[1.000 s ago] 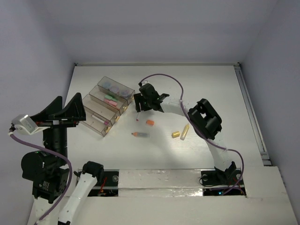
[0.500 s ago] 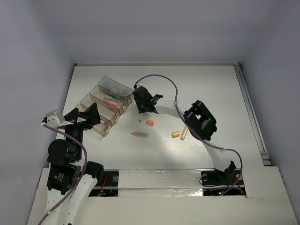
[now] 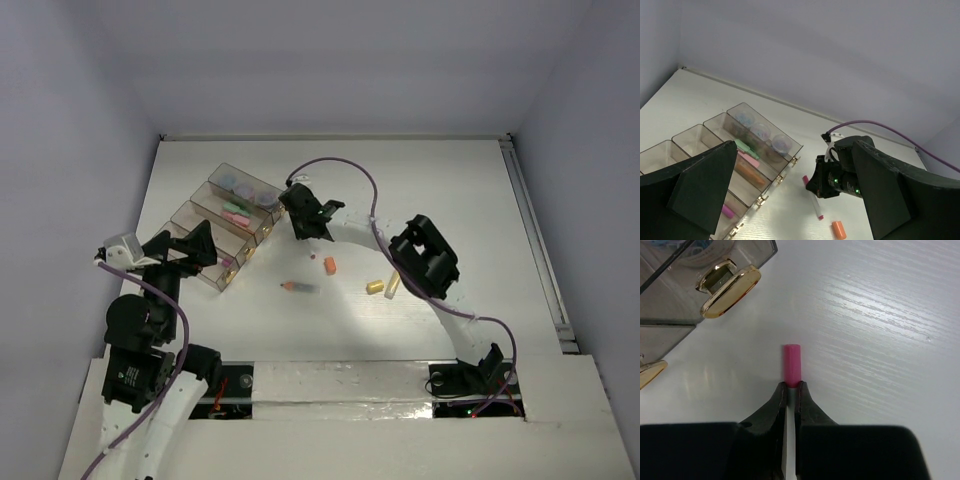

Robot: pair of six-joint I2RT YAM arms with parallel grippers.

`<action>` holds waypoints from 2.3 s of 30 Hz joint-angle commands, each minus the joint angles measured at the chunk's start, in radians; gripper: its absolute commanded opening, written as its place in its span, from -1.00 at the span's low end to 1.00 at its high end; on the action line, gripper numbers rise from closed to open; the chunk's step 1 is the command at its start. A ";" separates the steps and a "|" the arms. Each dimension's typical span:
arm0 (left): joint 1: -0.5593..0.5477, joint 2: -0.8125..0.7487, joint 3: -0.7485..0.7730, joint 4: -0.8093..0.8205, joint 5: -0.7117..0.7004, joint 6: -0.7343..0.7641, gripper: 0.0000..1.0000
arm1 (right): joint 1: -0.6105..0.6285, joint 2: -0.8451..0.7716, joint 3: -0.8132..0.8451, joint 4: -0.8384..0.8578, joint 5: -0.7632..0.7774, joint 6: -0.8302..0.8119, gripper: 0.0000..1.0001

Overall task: Sort the stationery into containers
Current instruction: Pick up the pen from the center of the board, then place the pen in the storage box.

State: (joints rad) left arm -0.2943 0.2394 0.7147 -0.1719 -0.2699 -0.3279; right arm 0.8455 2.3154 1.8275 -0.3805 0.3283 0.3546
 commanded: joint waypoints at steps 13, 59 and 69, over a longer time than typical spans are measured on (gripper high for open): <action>0.003 0.035 -0.004 0.052 0.024 0.018 0.98 | 0.010 -0.434 -0.375 0.462 -0.242 -0.031 -1.00; 0.003 0.051 -0.004 0.051 0.009 0.006 0.93 | 0.176 0.260 0.458 0.623 -0.735 0.193 -0.83; 0.003 0.051 -0.003 0.052 0.011 0.004 0.93 | 0.176 0.242 0.437 0.634 -0.739 0.185 -0.32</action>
State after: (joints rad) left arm -0.2943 0.2737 0.7128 -0.1669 -0.2630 -0.3229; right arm 1.0157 2.5813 2.2375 0.2165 -0.4076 0.5522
